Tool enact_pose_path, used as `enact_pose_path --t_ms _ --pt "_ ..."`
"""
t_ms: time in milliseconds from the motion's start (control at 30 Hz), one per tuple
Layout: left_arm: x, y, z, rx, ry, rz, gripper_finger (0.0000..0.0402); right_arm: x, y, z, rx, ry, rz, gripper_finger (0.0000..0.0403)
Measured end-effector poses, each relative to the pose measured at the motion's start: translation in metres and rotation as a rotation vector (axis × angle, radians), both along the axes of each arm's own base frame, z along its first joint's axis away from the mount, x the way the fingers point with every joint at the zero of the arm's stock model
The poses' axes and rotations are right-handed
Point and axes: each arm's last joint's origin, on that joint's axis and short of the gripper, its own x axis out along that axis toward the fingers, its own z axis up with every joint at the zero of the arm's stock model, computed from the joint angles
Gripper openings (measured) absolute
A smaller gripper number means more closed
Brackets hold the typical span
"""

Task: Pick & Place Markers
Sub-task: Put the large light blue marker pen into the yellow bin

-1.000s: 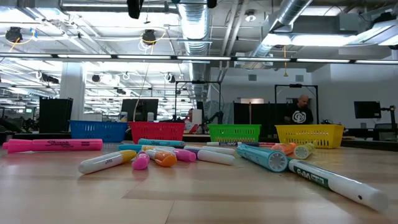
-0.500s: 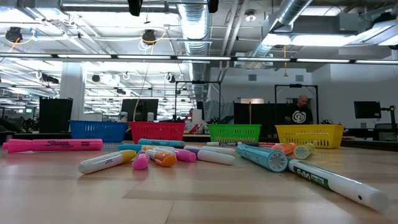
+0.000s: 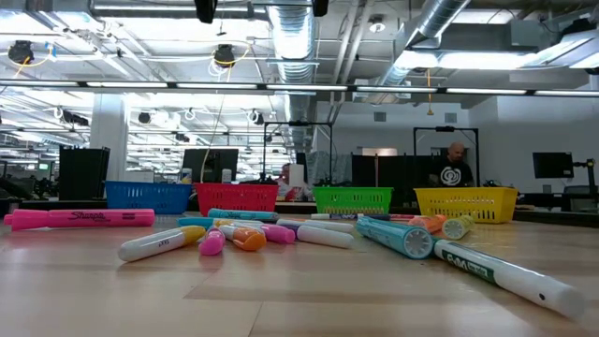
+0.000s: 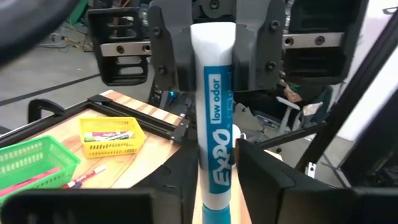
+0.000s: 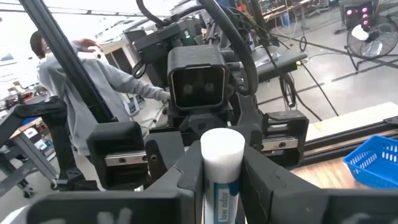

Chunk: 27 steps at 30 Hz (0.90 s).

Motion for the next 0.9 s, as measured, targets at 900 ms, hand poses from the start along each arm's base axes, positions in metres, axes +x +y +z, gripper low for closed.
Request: enact_pose_path --t_ms 900 --pt "-0.027 0.027 0.007 0.027 0.129 0.044 0.0175 -0.068 -0.054 0.028 -0.071 0.225 -0.171 0.0058"
